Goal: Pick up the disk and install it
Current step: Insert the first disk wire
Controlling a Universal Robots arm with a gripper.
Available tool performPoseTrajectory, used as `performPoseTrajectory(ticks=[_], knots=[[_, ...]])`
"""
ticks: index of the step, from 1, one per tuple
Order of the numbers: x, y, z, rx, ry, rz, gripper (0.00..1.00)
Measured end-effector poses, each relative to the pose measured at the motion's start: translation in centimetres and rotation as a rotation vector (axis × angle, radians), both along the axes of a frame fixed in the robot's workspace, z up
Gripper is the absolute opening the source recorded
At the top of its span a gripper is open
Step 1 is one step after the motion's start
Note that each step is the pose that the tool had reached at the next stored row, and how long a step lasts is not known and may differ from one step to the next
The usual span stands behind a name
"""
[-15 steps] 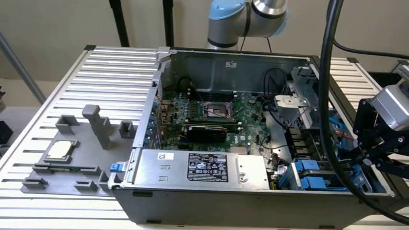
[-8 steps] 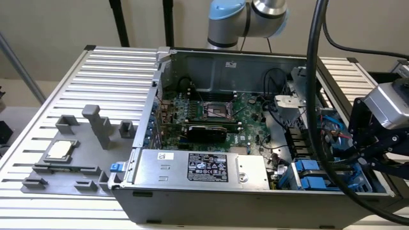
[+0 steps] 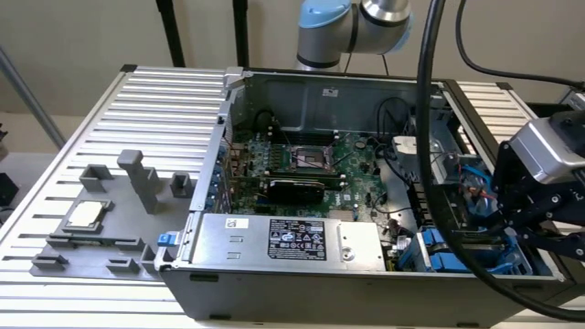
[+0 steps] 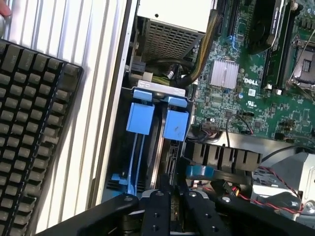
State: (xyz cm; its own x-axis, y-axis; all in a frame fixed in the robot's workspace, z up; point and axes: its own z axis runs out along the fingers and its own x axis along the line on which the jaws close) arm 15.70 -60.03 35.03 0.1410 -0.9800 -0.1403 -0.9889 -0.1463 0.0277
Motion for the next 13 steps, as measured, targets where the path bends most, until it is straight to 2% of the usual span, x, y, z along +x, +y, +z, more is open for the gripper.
performPoseTrajectory(ticks=[5,7,9,13], knots=[[-0.17,0.0,-0.26,-0.0114,0.0068,-0.025,0.0],[-0.24,0.0,-0.37,-0.0142,0.0106,-0.035,0.0],[-0.31,0.02,-0.46,-0.0159,0.0139,-0.044,0.0],[-0.38,0.12,-0.56,-0.0161,0.0156,-0.062,0.0]])
